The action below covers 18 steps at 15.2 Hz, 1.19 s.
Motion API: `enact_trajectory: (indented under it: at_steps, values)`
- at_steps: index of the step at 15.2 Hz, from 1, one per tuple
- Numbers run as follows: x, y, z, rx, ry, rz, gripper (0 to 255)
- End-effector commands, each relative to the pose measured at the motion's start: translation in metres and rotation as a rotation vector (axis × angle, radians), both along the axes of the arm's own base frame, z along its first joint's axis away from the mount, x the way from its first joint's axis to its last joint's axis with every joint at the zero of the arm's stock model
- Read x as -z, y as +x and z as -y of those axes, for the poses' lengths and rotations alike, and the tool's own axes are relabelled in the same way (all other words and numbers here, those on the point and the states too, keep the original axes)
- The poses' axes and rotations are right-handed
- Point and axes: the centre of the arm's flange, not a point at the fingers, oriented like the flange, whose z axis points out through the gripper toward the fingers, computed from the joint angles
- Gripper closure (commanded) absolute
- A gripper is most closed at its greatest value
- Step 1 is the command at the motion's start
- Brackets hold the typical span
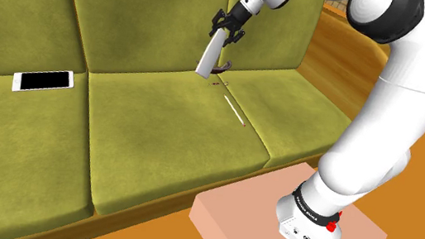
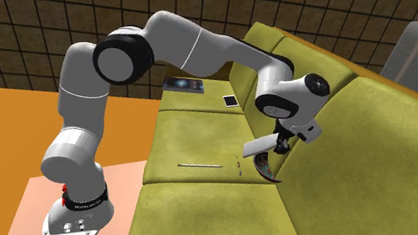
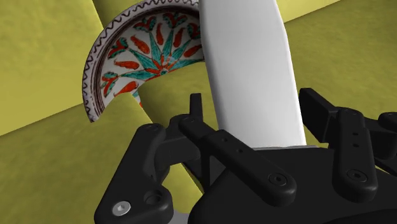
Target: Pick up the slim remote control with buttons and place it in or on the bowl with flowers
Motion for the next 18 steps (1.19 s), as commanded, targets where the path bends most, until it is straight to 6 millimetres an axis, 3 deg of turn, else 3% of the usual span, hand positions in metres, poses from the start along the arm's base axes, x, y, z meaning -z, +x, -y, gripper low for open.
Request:
enact_trajectory:
  at_steps: [1, 3, 4, 5, 7, 8, 13, 18]
  values:
    - [0.048, 0.012, 0.016, 0.042, -0.046, 0.011, 255]
    - [0.048, 0.012, 0.016, 0.042, -0.046, 0.011, 255]
    - [0.052, 0.011, 0.012, 0.043, -0.047, 0.01, 0]
    - [0.054, 0.008, 0.007, 0.044, -0.046, 0.009, 0]
    - [0.054, 0.02, -0.002, 0.044, -0.045, 0.012, 0]
    - [0.059, 0.017, 0.006, 0.044, -0.046, 0.011, 0]
    - [0.004, -0.002, 0.034, 0.042, -0.046, 0.011, 0]
    - [0.004, -0.002, 0.034, 0.042, -0.046, 0.011, 0]
